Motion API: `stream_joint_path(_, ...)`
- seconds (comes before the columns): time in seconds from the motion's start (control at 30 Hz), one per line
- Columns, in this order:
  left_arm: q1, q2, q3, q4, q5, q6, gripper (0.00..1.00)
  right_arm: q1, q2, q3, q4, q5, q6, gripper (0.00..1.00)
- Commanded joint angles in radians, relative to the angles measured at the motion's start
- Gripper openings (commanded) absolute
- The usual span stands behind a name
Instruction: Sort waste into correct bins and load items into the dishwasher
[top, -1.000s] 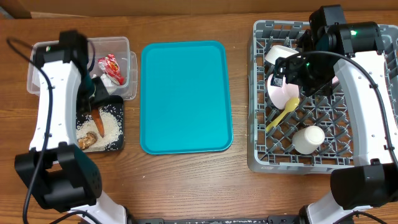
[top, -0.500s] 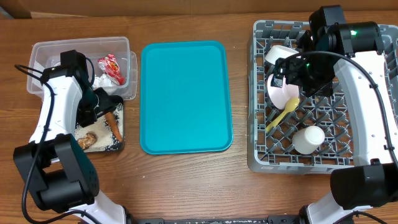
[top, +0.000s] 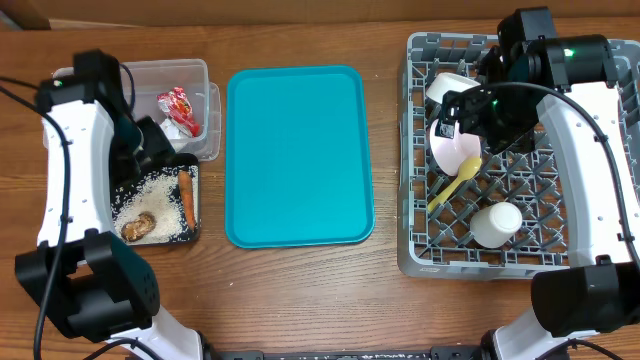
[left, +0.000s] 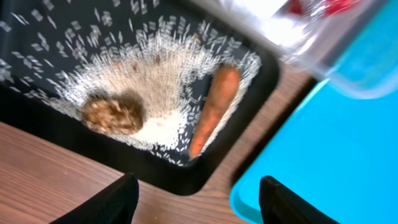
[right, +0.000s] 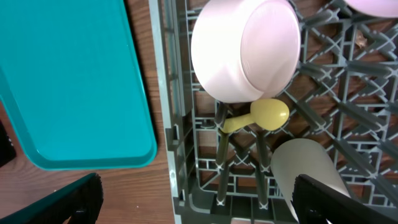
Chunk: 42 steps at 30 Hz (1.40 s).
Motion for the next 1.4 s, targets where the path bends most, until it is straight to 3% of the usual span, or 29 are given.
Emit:
stream_joint_path(0.0, -0.032, -0.029, 0.116, -0.038, 0.025, 0.024, 0.67, 0.002, -0.05, 0.06, 0.005, -0.005, -0.008, 1.0)
stream_joint_path(0.23, -0.115, -0.042, 0.196, -0.018, 0.097, 0.023, 0.73, 0.002, -0.164, 0.168, -0.027, 0.004, -0.008, 1.0)
stream_joint_path(0.27, -0.123, -0.04, 0.195, -0.018, 0.097, 0.023, 0.79, 0.002, -0.183, 0.184, -0.04, 0.014, -0.008, 1.0)
stream_joint_path(0.3, -0.13, -0.038, 0.195, -0.017, 0.097, 0.023, 1.0, 0.002, -0.205, 0.199, -0.054, 0.027, -0.008, 1.0)
stream_joint_path(0.6, -0.147, -0.034, 0.192, 0.027, 0.097, -0.007, 1.0, 0.002, -0.452, 0.229, -0.094, 0.092, -0.006, 1.0)
stream_joint_path(0.8, -0.147, -0.034, 0.192, 0.027, 0.097, -0.007, 1.0, 0.002, -0.554, 0.229, -0.04, 0.039, 0.084, 1.0)
stream_joint_path(1.37, -0.147, -0.034, 0.192, 0.027, 0.097, -0.007, 1.0, 0.002, -0.566, 0.217, -0.093, 0.149, 0.082, 1.0)
